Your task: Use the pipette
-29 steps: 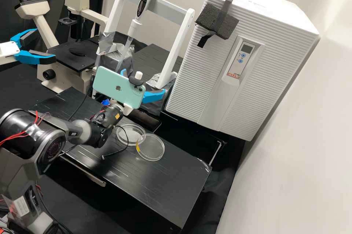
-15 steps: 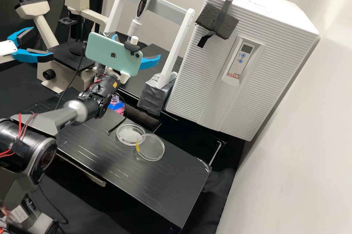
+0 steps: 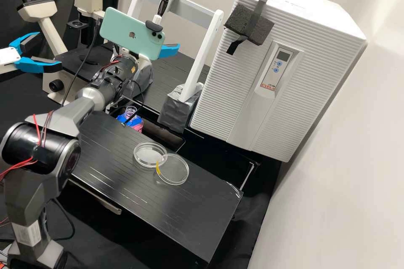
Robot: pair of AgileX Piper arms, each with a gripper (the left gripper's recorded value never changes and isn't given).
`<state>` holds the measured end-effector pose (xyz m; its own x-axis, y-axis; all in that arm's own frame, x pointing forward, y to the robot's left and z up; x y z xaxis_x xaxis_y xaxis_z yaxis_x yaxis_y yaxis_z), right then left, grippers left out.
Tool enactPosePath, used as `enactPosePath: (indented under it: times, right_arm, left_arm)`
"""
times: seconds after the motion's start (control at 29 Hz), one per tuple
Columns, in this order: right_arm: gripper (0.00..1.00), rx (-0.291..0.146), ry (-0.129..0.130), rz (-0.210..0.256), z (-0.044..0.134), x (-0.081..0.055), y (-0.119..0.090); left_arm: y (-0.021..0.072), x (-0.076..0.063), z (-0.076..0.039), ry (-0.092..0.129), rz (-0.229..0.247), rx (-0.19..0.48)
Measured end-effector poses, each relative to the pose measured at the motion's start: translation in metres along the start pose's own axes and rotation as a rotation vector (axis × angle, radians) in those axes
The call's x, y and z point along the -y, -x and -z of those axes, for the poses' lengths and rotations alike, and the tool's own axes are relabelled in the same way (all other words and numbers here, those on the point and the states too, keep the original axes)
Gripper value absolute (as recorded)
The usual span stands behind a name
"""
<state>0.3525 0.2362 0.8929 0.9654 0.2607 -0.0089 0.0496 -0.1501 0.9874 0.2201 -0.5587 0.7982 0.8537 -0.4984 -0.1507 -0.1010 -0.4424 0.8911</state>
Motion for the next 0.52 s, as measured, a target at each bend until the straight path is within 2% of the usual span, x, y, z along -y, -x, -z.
enactPosePath:
  times: [0.07,0.1,0.21,0.31,0.52]
  right_arm:
    - [1.00,0.016,0.001,0.011,0.000,0.001,-0.005]
    - [0.00,0.024,0.002,0.015,-0.001,0.003,-0.007]
    - [0.00,0.034,-0.009,0.010,-0.002,0.003,-0.015]
    - [0.00,0.046,-0.006,0.020,-0.002,0.006,-0.019]
    - [0.00,0.044,0.002,0.005,0.002,0.002,-0.021]
  left_arm:
    - [0.0000,0.000,0.000,0.000,0.000,0.000]
    - [0.0000,0.000,0.000,0.000,0.000,0.000]
    - [-0.0005,0.001,0.001,0.000,0.006,-0.005]
    - [-0.0016,0.005,0.003,0.002,0.019,-0.012]
    - [-0.0034,0.007,0.004,0.003,0.028,-0.014]
